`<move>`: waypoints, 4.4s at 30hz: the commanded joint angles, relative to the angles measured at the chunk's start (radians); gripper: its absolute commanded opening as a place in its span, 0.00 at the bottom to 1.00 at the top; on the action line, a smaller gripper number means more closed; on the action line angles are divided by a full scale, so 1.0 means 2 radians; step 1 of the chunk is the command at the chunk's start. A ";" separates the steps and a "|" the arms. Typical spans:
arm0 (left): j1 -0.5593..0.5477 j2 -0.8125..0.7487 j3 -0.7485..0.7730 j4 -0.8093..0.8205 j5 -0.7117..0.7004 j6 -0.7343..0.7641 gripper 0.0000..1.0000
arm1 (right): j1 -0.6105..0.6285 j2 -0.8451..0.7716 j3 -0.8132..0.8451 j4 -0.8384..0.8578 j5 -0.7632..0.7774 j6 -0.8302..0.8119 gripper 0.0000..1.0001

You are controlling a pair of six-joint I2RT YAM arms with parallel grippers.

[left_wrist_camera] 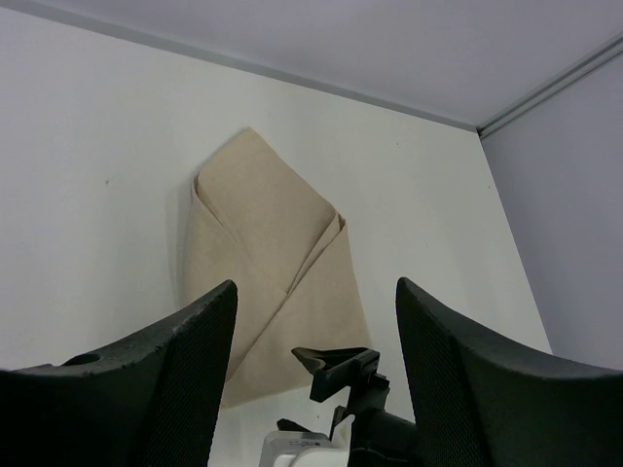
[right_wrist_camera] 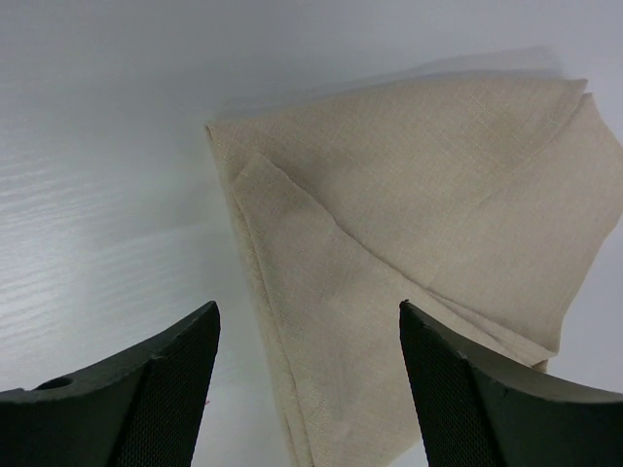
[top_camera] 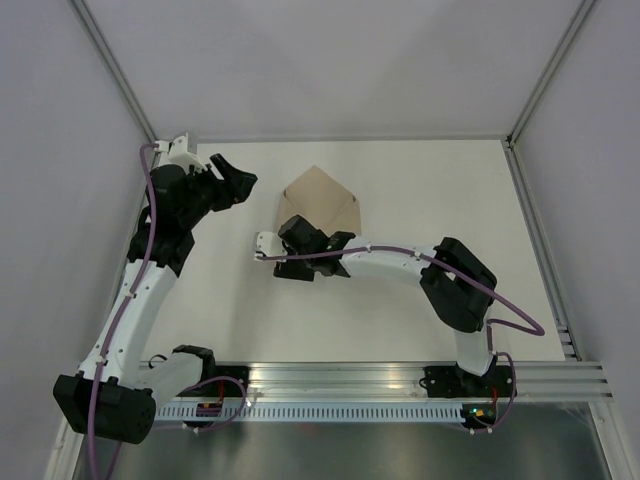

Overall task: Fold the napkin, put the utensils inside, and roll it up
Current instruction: Adjust the napkin at the center of the board, then roll the napkin at the center of the board.

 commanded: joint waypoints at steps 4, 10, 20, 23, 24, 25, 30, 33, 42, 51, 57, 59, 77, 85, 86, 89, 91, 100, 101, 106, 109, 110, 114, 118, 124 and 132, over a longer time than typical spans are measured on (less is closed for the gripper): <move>0.000 -0.009 0.015 0.001 0.020 0.011 0.72 | 0.013 0.013 0.026 -0.033 0.058 0.005 0.80; 0.000 -0.006 0.010 0.004 0.018 0.008 0.72 | 0.016 0.020 0.024 -0.033 0.050 0.007 0.80; 0.001 0.012 0.030 -0.013 0.008 0.013 0.72 | 0.018 0.013 0.008 -0.015 0.079 -0.016 0.81; 0.000 0.006 0.015 -0.004 0.008 0.007 0.72 | 0.017 0.015 0.009 -0.019 0.072 -0.012 0.81; 0.000 0.004 0.010 -0.002 0.007 0.005 0.72 | 0.016 0.014 0.006 -0.017 0.070 -0.011 0.81; 0.000 0.003 0.007 -0.001 0.005 0.007 0.72 | 0.016 0.013 0.005 -0.016 0.069 -0.011 0.81; 0.000 0.003 -0.007 0.000 0.004 0.011 0.72 | 0.014 0.004 -0.015 -0.011 0.071 -0.009 0.81; 0.000 0.005 -0.011 0.002 -0.001 0.012 0.72 | 0.006 -0.004 -0.030 -0.003 0.066 -0.007 0.81; 0.001 0.013 -0.010 0.010 0.004 0.007 0.72 | -0.016 -0.013 -0.050 0.007 0.044 -0.005 0.80; 0.000 0.014 -0.013 0.014 0.007 0.006 0.72 | -0.033 -0.021 -0.060 0.014 0.012 0.001 0.76; 0.001 0.012 -0.023 0.026 0.016 0.000 0.72 | -0.043 -0.022 -0.068 0.017 -0.013 0.004 0.73; 0.000 0.013 -0.027 0.029 0.016 -0.001 0.72 | -0.046 -0.022 -0.073 0.021 -0.018 0.004 0.72; 0.001 0.026 -0.046 0.050 0.018 -0.002 0.71 | -0.054 -0.005 -0.093 0.040 -0.040 0.007 0.61; 0.000 0.036 -0.075 0.088 0.025 -0.007 0.71 | -0.059 0.002 -0.102 0.048 -0.052 0.010 0.57; -0.001 0.036 -0.079 0.094 0.027 -0.008 0.71 | -0.060 0.003 -0.102 0.048 -0.054 0.010 0.56; -0.001 0.040 -0.091 0.113 0.034 -0.011 0.71 | -0.063 0.007 -0.103 0.048 -0.060 0.011 0.51; 0.000 0.046 -0.095 0.115 0.036 -0.009 0.71 | -0.065 0.011 -0.106 0.048 -0.064 0.009 0.49; -0.001 0.056 -0.130 0.172 0.041 -0.012 0.71 | -0.080 0.029 -0.093 0.030 -0.101 0.007 0.30; -0.001 0.057 -0.132 0.181 0.044 -0.012 0.71 | -0.081 0.031 -0.086 0.014 -0.105 0.007 0.29; -0.012 0.069 -0.140 0.197 0.042 -0.002 0.70 | -0.105 0.043 -0.048 -0.037 -0.155 0.007 0.26; -0.028 0.072 -0.153 0.219 0.033 0.009 0.70 | -0.125 0.058 -0.019 -0.067 -0.183 0.004 0.25; -0.031 0.076 -0.162 0.227 0.031 0.011 0.70 | -0.129 0.063 -0.011 -0.089 -0.206 0.002 0.24; -0.047 0.081 -0.193 0.287 0.018 0.016 0.70 | -0.152 0.079 0.019 -0.134 -0.256 -0.014 0.24; -0.056 0.082 -0.214 0.322 0.013 0.030 0.69 | -0.170 0.102 0.052 -0.185 -0.304 -0.028 0.22; -0.067 0.070 -0.240 0.359 -0.002 0.058 0.68 | -0.205 0.145 0.122 -0.293 -0.368 -0.061 0.21; -0.084 0.056 -0.258 0.419 0.008 0.121 0.66 | -0.228 0.209 0.198 -0.412 -0.409 -0.131 0.21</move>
